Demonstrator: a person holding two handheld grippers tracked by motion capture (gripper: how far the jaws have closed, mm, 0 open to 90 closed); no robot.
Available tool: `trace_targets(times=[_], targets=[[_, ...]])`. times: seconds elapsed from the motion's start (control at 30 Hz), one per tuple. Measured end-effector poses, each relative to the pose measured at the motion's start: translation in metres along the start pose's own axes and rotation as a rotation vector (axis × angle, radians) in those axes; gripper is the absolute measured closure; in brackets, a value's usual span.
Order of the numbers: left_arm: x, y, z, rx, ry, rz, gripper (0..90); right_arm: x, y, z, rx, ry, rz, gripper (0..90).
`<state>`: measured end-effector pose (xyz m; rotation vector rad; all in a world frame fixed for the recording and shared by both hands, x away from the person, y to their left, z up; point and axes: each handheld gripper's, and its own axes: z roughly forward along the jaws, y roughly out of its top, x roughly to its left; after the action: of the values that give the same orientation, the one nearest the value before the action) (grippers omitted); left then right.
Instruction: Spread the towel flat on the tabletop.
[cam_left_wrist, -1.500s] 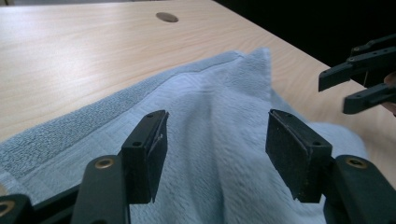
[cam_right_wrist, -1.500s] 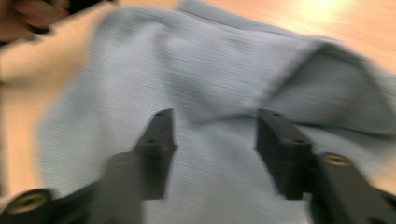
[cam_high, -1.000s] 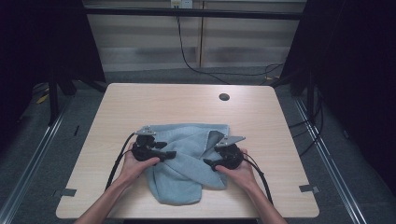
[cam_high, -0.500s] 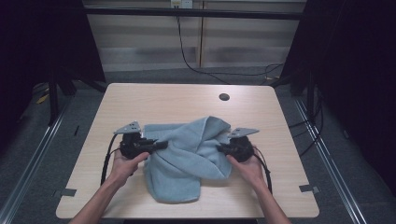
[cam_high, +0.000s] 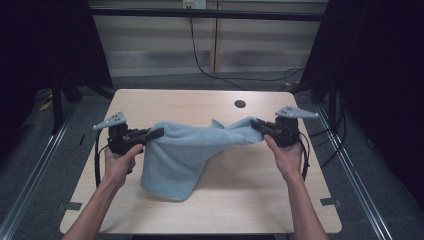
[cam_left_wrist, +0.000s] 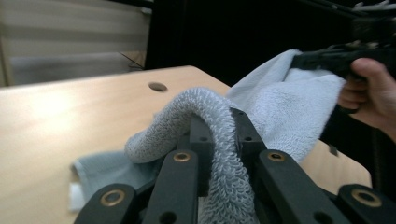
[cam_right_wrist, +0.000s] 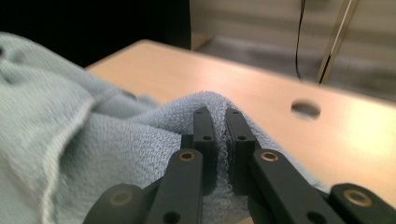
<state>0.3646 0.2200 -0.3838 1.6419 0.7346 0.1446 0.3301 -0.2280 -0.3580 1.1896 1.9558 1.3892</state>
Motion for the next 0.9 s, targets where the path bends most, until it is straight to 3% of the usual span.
trace_targets(times=[0.03,0.07,0.13,0.17,0.23,0.33,0.4,0.43,0.47,0.5,0.53,0.6,0.63,0.67,0.7,0.73,0.77,0.8,0.9], targets=[[0.002,0.019,-0.002,-0.031,0.023,0.010,82.1,-0.001,0.019,0.000,-0.023,-0.010,-0.004,85.6],[0.002,0.019,-0.002,-0.031,0.023,0.010,82.0,-0.002,0.029,0.000,-0.041,-0.009,-0.001,85.6],[0.006,0.040,-0.003,-0.074,0.052,0.008,81.8,-0.003,0.039,0.000,-0.055,-0.013,-0.002,85.6],[0.007,0.060,-0.002,-0.097,0.076,0.024,81.8,-0.005,0.058,-0.001,-0.086,-0.031,-0.005,85.6],[0.004,0.076,-0.003,-0.120,0.087,0.058,81.8,-0.005,0.076,-0.003,-0.123,-0.047,-0.010,85.7],[-0.008,0.083,-0.009,-0.130,0.091,0.126,81.4,-0.001,0.089,-0.011,-0.189,-0.056,-0.026,85.6],[-0.011,0.079,-0.011,-0.125,0.083,0.139,81.2,0.001,0.088,-0.015,-0.194,-0.054,-0.031,85.6],[-0.013,0.072,-0.013,-0.112,0.079,0.153,81.2,0.004,0.076,-0.018,-0.179,-0.044,-0.045,85.7],[-0.015,0.051,-0.014,-0.072,0.074,0.161,81.2,0.006,0.067,-0.018,-0.154,-0.043,-0.057,85.7],[-0.015,0.051,-0.014,-0.072,0.074,0.161,81.1,0.006,0.067,-0.018,-0.154,-0.043,-0.057,85.7],[-0.016,0.039,-0.014,-0.045,0.077,0.164,81.1,0.007,0.055,-0.018,-0.133,-0.040,-0.060,85.7],[-0.015,0.012,-0.014,-0.015,0.053,0.127,81.4,0.009,0.026,-0.015,-0.069,-0.029,-0.064,85.8],[-0.017,-0.016,-0.014,0.035,0.042,0.115,81.5,0.012,-0.003,-0.012,0.000,-0.021,-0.069,85.8],[-0.017,-0.016,-0.014,0.035,0.042,0.115,81.5,0.014,-0.018,-0.011,0.033,-0.010,-0.070,85.9],[-0.022,-0.039,-0.016,0.082,0.016,0.110,81.4,0.015,-0.032,-0.011,0.065,-0.004,-0.069,85.9],[-0.026,-0.049,-0.018,0.097,0.010,0.115,81.4,0.017,-0.045,-0.011,0.096,-0.002,-0.073,85.9],[-0.026,-0.049,-0.018,0.097,0.010,0.115,81.2,0.017,-0.045,-0.011,0.096,-0.002,-0.073,85.9],[-0.033,-0.066,-0.022,0.132,-0.026,0.094,81.1,0.022,-0.070,-0.016,0.141,0.023,-0.067,85.8],[-0.045,-0.091,-0.024,0.197,-0.029,0.095,79.2,0.031,-0.104,-0.024,0.223,0.031,-0.084,85.5]])
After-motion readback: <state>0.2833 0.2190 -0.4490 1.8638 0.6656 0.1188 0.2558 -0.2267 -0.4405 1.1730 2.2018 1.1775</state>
